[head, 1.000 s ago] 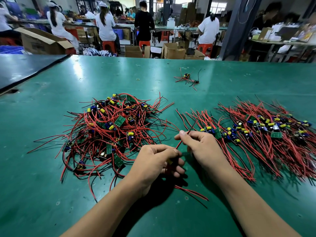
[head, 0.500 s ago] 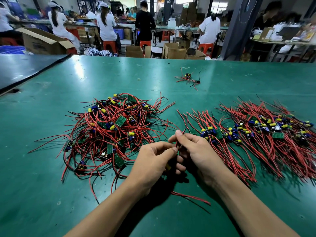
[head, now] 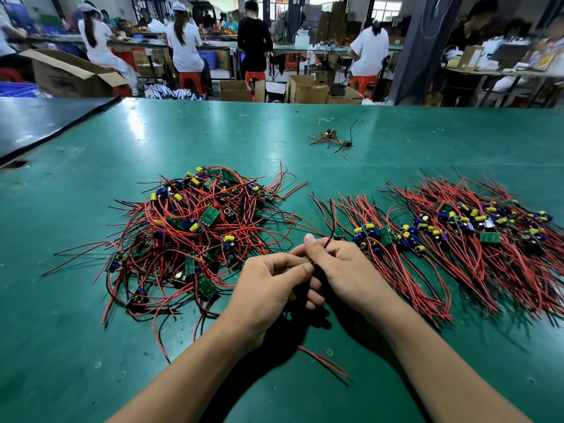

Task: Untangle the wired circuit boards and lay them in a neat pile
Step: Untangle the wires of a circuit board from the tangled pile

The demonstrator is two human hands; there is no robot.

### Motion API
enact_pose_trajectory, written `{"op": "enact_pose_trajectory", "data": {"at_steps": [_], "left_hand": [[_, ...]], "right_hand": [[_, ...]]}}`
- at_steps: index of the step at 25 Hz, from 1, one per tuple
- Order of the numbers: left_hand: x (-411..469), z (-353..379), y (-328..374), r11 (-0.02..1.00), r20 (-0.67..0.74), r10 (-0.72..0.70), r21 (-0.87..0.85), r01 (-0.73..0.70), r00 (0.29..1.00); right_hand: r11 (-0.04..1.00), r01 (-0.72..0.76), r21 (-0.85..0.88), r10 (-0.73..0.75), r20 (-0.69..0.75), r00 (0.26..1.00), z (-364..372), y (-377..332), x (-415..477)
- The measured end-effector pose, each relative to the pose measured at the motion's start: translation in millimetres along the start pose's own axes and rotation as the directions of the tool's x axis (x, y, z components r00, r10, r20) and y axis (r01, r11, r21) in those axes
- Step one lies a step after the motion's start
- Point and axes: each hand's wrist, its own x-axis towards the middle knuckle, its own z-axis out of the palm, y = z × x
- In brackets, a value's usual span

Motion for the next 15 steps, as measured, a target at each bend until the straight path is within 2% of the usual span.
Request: {"op": "enact_pose_trajectory", "data": {"at_steps": [2, 5, 8, 10, 12, 15], "left_hand": [[-0.6, 1.0, 2.8, 1.000, 0.001, -0.015, -0.018, 0.015, 1.000], [-2.0, 1.3, 6.5, 0.999, 0.016, -0.033, -0.033, 0.034, 0.999], [-2.4, 1.2, 7.3, 0.998, 0.031, -0.054, -0.040, 0.055, 0.998], [-1.8, 0.5, 7.6, 0.997, 0.042, -0.066, -0.031, 0.067, 0.997], [-1.0, -1.5, 8.0, 0.996, 0.057, -0.084, -0.014, 0.085, 0.995], [-0.2, -2.8, 6.8, 0.995, 0.061, -0.100, 0.009, 0.100, 0.993]], "right_hand": [[0.994, 0.016, -0.104, -0.025, -0.082, 0.996, -5.2, -1.2, 2.3], [0.931, 0.093, -0.353, -0.174, -0.204, 0.963, -13.7, -2.0, 5.5], [0.856, 0.197, -0.478, -0.360, -0.277, 0.891, -19.5, -1.8, 7.4], [0.830, 0.212, -0.516, -0.414, -0.315, 0.854, -21.2, 0.0, 8.8], [0.871, 0.177, -0.458, -0.355, -0.339, 0.871, -18.7, 3.1, 11.2], [0.997, 0.044, -0.059, -0.060, -0.312, 0.948, -9.4, 0.4, 12.4]]}}
